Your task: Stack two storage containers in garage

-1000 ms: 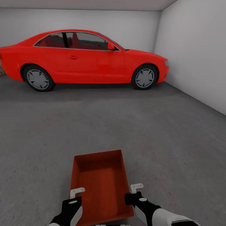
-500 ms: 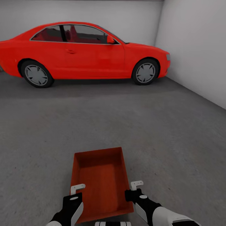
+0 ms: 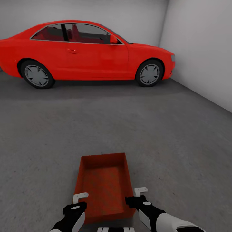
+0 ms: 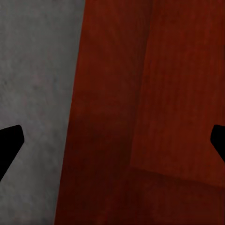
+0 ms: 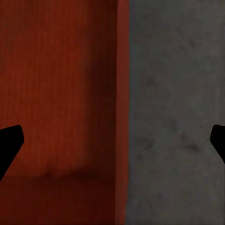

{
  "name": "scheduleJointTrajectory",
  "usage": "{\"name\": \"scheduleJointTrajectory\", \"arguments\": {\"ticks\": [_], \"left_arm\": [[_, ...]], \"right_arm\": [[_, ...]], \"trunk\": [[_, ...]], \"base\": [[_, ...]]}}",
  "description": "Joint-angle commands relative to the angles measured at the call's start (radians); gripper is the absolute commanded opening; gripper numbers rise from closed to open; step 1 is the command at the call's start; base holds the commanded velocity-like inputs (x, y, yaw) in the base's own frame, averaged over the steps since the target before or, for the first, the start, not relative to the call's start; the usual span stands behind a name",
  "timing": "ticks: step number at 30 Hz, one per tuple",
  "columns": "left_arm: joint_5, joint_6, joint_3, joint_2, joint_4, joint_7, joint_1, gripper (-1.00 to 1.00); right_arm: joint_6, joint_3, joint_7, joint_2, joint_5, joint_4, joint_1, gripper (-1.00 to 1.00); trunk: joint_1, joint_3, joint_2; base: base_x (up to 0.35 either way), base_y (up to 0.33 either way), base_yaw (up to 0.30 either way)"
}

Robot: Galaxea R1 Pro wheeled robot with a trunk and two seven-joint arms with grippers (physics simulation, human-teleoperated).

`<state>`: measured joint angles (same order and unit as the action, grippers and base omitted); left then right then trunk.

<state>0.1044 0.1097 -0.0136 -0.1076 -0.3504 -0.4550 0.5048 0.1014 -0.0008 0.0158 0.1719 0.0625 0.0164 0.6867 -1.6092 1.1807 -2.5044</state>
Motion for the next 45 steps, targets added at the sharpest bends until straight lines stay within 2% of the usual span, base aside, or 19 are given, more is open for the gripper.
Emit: {"name": "scheduleJointTrajectory", "arguments": {"ticks": [1,27,45], "left_arm": [[0.009,0.004,-0.002,0.000,-0.002,-0.004,0.000,1.00],[0.009,0.004,-0.002,-0.001,-0.007,-0.004,0.000,1.00],[0.032,0.007,0.000,-0.001,-0.012,-0.005,0.000,1.00]], "right_arm": [[0.003,-0.001,0.001,0.000,0.006,-0.001,0.001,1.00],[0.000,-0.001,0.001,-0.002,0.005,0.001,0.001,1.00],[0.001,-0.002,0.002,-0.001,0.005,0.001,0.001,1.00]], "trunk": [[0.000,0.001,0.000],[0.000,0.001,0.000],[0.008,-0.069,0.004]], "base": [[0.000,0.000,0.000],[0.000,0.000,0.000],[0.000,0.000,0.000]]}}
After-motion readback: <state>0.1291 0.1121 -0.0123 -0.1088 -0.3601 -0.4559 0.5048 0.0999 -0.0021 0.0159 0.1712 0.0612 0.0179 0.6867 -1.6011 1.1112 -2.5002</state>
